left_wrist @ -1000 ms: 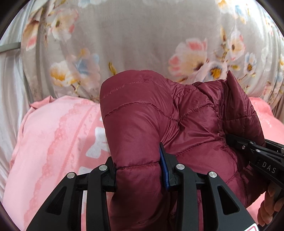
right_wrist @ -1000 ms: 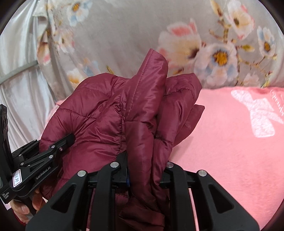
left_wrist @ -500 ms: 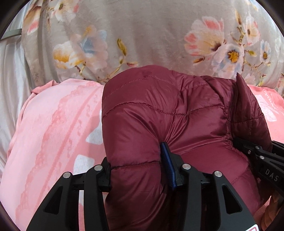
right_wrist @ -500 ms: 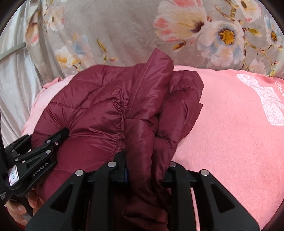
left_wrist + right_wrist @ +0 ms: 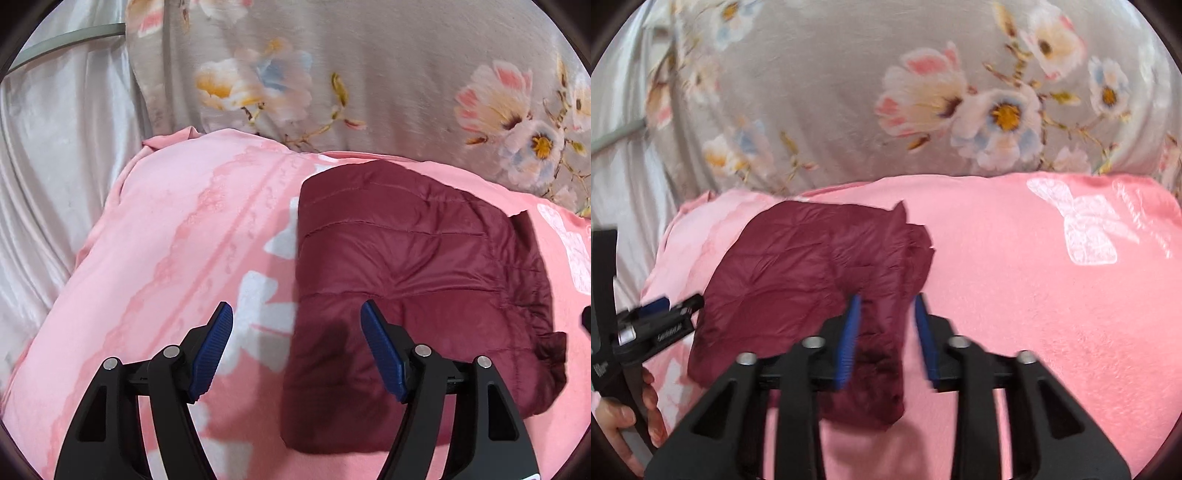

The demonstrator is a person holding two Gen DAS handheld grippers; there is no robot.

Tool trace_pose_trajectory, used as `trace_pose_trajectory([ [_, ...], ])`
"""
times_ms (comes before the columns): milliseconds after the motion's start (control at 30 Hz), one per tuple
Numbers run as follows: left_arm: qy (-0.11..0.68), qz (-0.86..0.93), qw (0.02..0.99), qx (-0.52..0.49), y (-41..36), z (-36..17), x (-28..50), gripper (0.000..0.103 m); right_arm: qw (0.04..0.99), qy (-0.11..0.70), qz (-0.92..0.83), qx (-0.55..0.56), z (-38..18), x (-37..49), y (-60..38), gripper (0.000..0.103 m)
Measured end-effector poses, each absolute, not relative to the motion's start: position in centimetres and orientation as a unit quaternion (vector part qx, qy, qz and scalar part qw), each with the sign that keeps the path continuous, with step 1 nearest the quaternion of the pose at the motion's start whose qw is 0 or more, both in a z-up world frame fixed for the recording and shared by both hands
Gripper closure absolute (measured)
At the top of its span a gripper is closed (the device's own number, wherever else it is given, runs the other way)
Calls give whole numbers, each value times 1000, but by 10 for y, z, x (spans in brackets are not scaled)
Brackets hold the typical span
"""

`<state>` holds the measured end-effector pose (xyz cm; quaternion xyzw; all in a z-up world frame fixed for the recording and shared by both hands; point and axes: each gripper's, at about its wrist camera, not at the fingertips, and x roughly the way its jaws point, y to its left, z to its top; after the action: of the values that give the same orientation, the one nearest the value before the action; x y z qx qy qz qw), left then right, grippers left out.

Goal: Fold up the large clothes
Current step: 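Pinch and straighten the folded jacket with both grippers, then release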

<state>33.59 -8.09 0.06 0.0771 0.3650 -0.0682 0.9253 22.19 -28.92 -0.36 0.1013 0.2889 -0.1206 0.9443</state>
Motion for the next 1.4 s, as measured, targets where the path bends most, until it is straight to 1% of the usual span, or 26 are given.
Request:
trace_pose_trajectory([
  [33,364,-67,926,78,-84,2,331,33,944,294,-119,92,-6,224,-283,92],
  [67,363,-68,926,80,-88,2,327,33,942,304,-121,79,-12,229,-277,93],
  [267,408,-63,907,83,-106,-35,327,35,920,361,-127,89,-56,245,-274,94],
  [467,390,-57,914,97,-110,-50,324,33,915,373,-133,73,-75,251,-267,95],
  [700,362,-43,922,127,-118,-61,318,32,911,384,-132,69,-81,257,-267,96],
  [1267,359,-44,925,118,-116,-63,318,32,910,387,-125,80,-80,259,-270,95],
  [1333,359,-43,926,108,-113,-61,318,28,913,380,-118,95,-79,256,-275,95],
  [1400,356,-46,929,94,-107,-58,317,26,918,363,-113,114,-75,247,-281,93],
])
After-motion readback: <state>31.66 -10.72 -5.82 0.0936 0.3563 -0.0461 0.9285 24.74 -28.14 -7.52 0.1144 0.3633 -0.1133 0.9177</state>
